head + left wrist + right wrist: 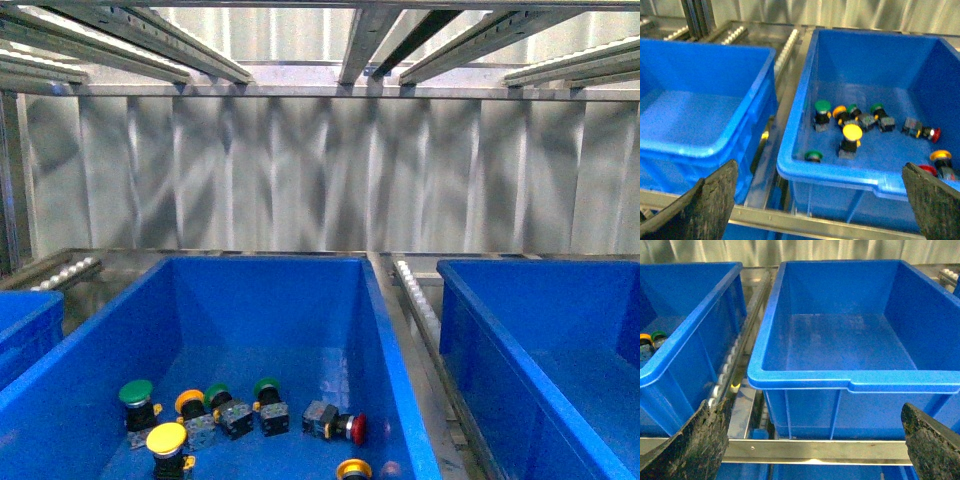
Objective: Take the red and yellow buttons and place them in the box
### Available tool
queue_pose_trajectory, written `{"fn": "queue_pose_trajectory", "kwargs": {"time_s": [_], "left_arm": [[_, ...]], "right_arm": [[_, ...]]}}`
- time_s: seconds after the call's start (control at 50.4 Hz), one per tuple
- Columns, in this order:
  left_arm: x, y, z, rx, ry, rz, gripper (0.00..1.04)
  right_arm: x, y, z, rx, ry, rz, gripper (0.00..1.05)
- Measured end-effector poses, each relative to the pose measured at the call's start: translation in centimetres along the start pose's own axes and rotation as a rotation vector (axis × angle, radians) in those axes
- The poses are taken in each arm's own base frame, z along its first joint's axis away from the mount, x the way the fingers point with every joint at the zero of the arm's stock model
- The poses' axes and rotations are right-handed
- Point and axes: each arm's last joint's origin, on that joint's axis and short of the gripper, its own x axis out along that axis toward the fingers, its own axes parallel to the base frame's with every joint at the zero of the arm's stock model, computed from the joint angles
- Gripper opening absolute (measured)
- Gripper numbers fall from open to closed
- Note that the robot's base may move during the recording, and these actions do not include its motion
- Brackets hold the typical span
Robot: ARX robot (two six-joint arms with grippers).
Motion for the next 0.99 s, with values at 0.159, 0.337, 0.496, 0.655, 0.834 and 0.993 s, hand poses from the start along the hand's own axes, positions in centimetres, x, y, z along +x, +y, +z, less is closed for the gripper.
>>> {"fn": "queue_pose_trajectory", "kwargs": {"time_s": [0.159,0.337,0.496,0.655,0.834,0.993], "left_arm": [[4.9,-0.4,2.7,0.062,0.032,0.018,0.97],[11.4,-0.5,3.8,0.110,0.186,0.021,0.97],[15.3,-2.2,4.7,0.137,0.311,-0.036,0.97],[18.4,-4.2,4.7,0.156,0.413,-0.094,0.97],[21.3,-5.3,3.3,0.175,0.520,-0.050,0.97],[23.0,-5.5,1.2,0.165,0.624,-0.025,0.97]], "right_arm": [[0.0,0.0,0.0,0.000,0.000,0.000,0.98],[0.0,0.0,0.0,0.000,0.000,-0.001,0.98],[0.0,0.0,0.0,0.000,0.000,0.000,0.98],[0.0,0.0,0.0,0.000,0.000,-0.001,0.98],[0.0,0.0,0.0,0.000,0.000,-0.001,0.98],[0.0,0.0,0.0,0.000,0.000,-0.001,0.98]]}}
